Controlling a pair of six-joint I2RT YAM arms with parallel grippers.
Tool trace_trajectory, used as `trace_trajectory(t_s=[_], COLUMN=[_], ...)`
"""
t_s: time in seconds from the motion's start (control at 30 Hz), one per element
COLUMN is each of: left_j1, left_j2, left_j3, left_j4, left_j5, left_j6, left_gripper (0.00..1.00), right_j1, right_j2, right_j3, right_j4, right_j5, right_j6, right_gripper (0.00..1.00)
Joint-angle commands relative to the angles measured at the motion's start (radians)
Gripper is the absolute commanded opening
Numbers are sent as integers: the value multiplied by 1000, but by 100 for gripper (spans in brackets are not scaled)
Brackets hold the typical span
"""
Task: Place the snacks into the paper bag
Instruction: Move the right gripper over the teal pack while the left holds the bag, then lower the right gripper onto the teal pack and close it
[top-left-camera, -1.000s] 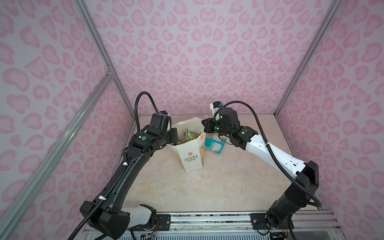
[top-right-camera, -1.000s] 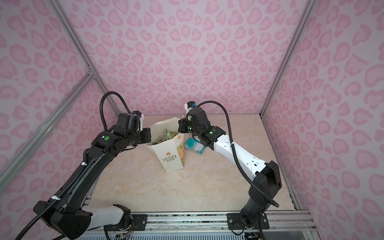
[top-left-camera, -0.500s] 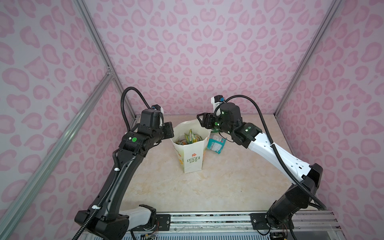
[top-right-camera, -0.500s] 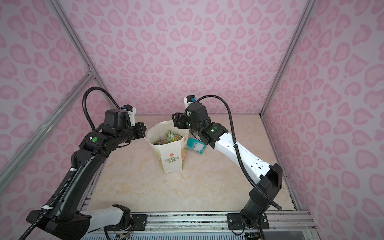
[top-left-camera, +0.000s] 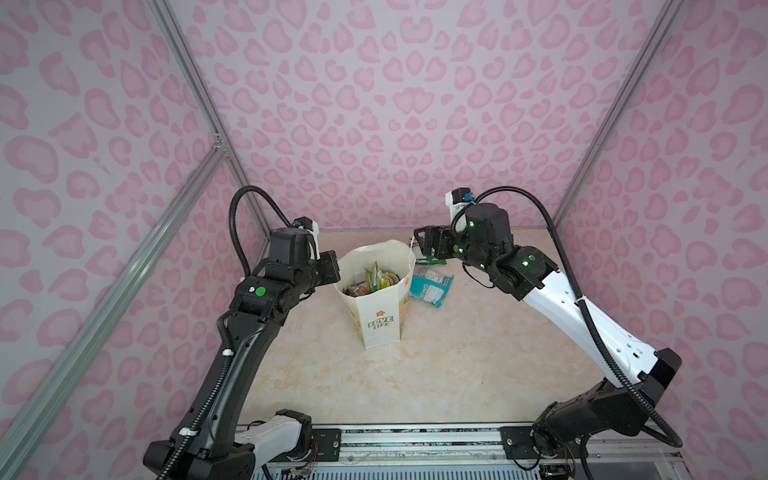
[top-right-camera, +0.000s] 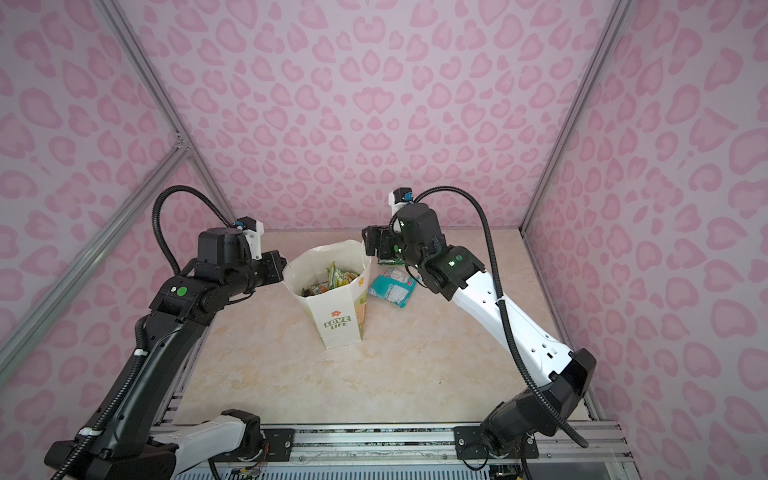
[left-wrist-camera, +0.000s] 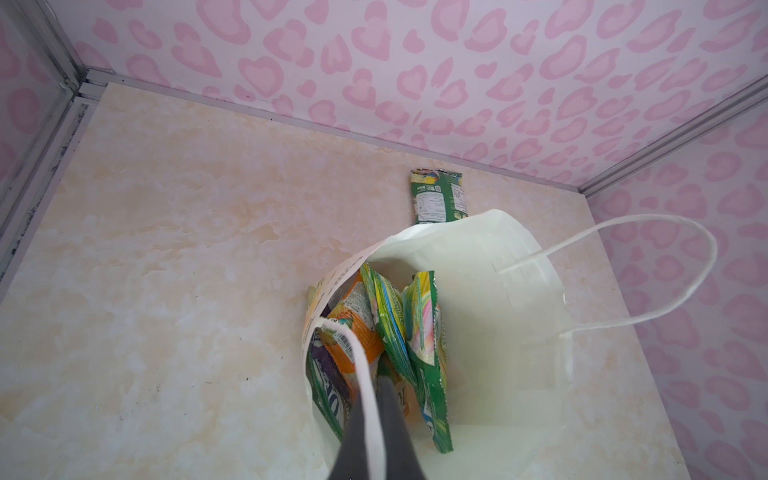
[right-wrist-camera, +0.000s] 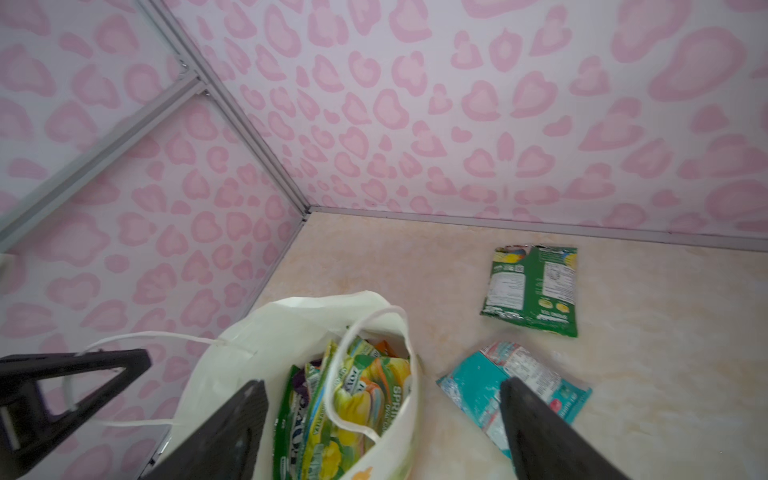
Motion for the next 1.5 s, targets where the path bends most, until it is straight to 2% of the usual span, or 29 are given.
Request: trace_trajectory(t_s=[0.0,0.2,0.33,0.6,0.8,1.0,1.47], left_j1=[3,8,12,19,32,36,50], left_j2=[-20,-57,-80,-101,-117,-111,-113], left_j3=[-18,-84,-116,-126,-144,-150,-151], left_j4=[68,103,121,138,162,166,171], left_j5=[29,50,56,76,80,87,102], left_j6=[13,17,18,20,12,11,8], left_gripper=[3,3,3,3,3,3,3], right_j1=[-115,-327,-394,-382,-381,-381,-374], right_j2=[-28,-35,48,283,420,466,569], right_j3=[-113,-400,-526,-511,-451,-441,-404], right_j4=[-2,184,354,478,493,514,561], right_j5=[-58,-207,-307,-370,-418,-414,-455], right_j6=[41,154,224,290,317,333,392], right_gripper=[91,92,91,84,82,78,59])
